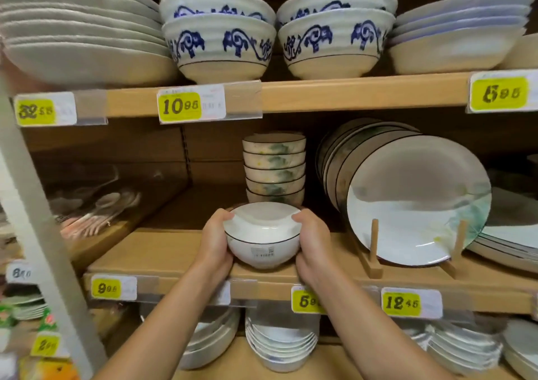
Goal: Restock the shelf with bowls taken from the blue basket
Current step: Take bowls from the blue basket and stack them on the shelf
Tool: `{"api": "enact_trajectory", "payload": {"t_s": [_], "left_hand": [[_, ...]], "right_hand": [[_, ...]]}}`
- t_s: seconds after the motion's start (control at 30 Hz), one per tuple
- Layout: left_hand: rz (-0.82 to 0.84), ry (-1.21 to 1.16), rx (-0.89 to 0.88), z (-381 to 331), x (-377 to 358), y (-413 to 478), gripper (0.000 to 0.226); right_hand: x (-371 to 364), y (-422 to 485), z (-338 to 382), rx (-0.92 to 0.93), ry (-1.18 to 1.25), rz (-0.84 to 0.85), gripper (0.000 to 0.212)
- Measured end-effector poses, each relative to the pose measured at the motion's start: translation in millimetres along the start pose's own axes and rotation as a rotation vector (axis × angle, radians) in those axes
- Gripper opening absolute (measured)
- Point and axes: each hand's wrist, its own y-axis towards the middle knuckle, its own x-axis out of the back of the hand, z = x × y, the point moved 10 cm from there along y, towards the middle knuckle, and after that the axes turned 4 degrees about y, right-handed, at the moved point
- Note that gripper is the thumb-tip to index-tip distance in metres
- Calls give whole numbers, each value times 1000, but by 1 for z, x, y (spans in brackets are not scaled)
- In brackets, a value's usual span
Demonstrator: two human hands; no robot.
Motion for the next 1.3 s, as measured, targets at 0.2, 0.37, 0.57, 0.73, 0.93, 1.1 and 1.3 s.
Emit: {"api": "enact_trajectory", "payload": {"t_s": [0.2, 0.37, 0.57, 0.73, 0.93, 1.1, 1.3], "left_hand": [[60, 10, 9, 2, -1, 1, 39], [119, -19, 30, -7, 2, 15, 34], [194, 14, 43, -4, -17, 22, 37], [227, 5, 43, 4, -19, 16, 43], [133, 68, -42, 3, -10, 4, 30], [109, 199, -31, 3, -2, 3, 37], [174, 122, 139, 7, -16, 12, 40]], "right_hand": [[-3, -4, 2, -2, -50, 68, 22], [5, -38, 22, 228, -175, 43, 55], [-14, -62, 17, 345, -325, -39, 85], [-9, -52, 18, 319, -256, -88, 71], [0, -28, 13, 142, -78, -57, 47], [7, -12, 13, -3, 15, -59, 27], [8, -38, 14, 235, -134, -106, 54]]}}
